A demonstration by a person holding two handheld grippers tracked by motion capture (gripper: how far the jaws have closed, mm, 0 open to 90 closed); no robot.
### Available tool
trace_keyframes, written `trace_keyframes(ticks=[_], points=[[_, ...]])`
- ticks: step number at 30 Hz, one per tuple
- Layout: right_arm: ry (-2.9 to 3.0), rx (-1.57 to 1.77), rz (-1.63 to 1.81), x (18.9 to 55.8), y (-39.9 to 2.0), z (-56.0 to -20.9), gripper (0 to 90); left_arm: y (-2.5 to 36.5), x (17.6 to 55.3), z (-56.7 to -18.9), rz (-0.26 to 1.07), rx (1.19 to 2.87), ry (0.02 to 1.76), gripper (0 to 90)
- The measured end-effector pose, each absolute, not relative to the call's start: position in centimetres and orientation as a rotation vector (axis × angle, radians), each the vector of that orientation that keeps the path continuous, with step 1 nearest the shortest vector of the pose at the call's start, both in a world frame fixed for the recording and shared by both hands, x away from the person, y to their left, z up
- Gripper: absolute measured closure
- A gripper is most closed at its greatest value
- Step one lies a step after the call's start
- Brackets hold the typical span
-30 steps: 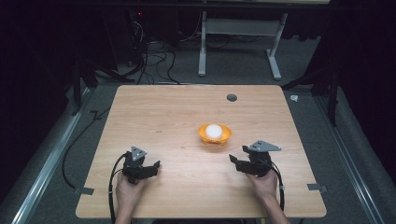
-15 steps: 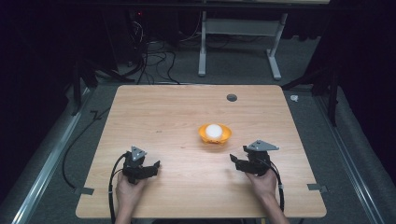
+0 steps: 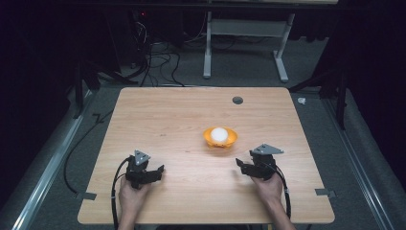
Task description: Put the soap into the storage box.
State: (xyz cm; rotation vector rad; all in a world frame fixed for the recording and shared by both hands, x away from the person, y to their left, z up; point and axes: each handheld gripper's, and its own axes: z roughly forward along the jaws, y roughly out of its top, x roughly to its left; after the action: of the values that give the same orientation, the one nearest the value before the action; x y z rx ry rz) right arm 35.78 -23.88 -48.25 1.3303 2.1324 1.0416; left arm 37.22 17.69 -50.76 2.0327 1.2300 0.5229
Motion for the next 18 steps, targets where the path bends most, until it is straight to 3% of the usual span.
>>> trace_keyframes(ticks=[18], points=[[2.156, 1.348, 0.986, 36.0, -23.6, -49.6, 32.3, 17.7, 37.2, -50.8, 0.523, 2.032, 1.231, 22.1]])
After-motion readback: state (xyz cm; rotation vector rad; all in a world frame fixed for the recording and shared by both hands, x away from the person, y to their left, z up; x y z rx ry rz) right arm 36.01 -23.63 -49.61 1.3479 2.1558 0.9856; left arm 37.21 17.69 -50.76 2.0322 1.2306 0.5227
